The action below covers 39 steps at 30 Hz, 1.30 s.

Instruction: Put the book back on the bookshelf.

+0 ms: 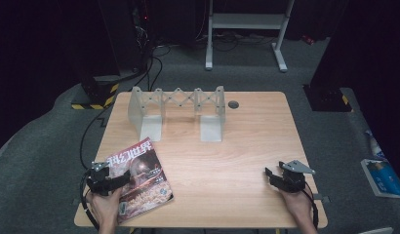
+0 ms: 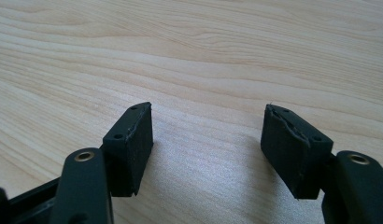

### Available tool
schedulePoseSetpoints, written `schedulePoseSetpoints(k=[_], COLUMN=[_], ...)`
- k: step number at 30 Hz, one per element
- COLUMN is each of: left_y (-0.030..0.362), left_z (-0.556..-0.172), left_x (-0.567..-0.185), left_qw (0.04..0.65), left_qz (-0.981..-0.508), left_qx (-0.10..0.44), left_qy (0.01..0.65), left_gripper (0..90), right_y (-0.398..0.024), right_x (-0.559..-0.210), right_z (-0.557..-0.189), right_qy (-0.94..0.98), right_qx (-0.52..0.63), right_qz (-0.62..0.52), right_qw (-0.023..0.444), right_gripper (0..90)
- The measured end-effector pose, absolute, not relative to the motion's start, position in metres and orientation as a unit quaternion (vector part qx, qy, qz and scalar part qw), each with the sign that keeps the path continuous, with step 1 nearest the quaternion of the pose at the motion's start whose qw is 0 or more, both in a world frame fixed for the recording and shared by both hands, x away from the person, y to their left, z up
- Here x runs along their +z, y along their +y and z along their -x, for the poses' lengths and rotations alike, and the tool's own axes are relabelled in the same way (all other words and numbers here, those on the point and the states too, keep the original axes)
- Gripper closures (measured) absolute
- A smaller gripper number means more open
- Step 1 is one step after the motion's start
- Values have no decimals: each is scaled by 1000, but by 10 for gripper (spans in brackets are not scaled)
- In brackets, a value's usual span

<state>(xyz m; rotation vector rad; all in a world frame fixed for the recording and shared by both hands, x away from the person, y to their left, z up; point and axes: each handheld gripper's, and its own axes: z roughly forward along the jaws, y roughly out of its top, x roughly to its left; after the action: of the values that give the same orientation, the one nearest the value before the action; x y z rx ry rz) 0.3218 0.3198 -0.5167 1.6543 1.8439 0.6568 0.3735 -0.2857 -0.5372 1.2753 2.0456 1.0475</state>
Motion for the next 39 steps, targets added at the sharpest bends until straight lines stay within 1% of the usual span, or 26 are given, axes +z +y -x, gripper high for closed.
schedulePoseSetpoints(k=[3,4,9,11,22,24,39], left_y=[320,320,315,311,311,309,293], left_z=[-320,-320,-312,-308,-299,-298,-290], left_x=[-523,-523,-525,-526,-527,-526,-527], left_qw=[286,286,294,299,305,300,310], left_qz=[-629,-629,-629,-619,-626,-626,-639], left_qx=[236,236,248,260,263,261,260], left_qy=[684,684,676,678,668,671,654], left_gripper=[72,69,106,142,162,170,181], right_y=[-286,-286,-286,-286,-286,-286,-286], right_x=[-537,-537,-537,-537,-537,-537,-537], right_z=[-374,-373,-373,-374,-374,-374,-374], right_qy=[753,753,753,752,752,752,752], right_qx=[385,385,385,386,385,385,384], right_qz=[-469,-469,-468,-470,-471,-471,-471], right_qw=[255,255,256,254,254,254,254], right_gripper=[343,342,341,339,338,338,339])
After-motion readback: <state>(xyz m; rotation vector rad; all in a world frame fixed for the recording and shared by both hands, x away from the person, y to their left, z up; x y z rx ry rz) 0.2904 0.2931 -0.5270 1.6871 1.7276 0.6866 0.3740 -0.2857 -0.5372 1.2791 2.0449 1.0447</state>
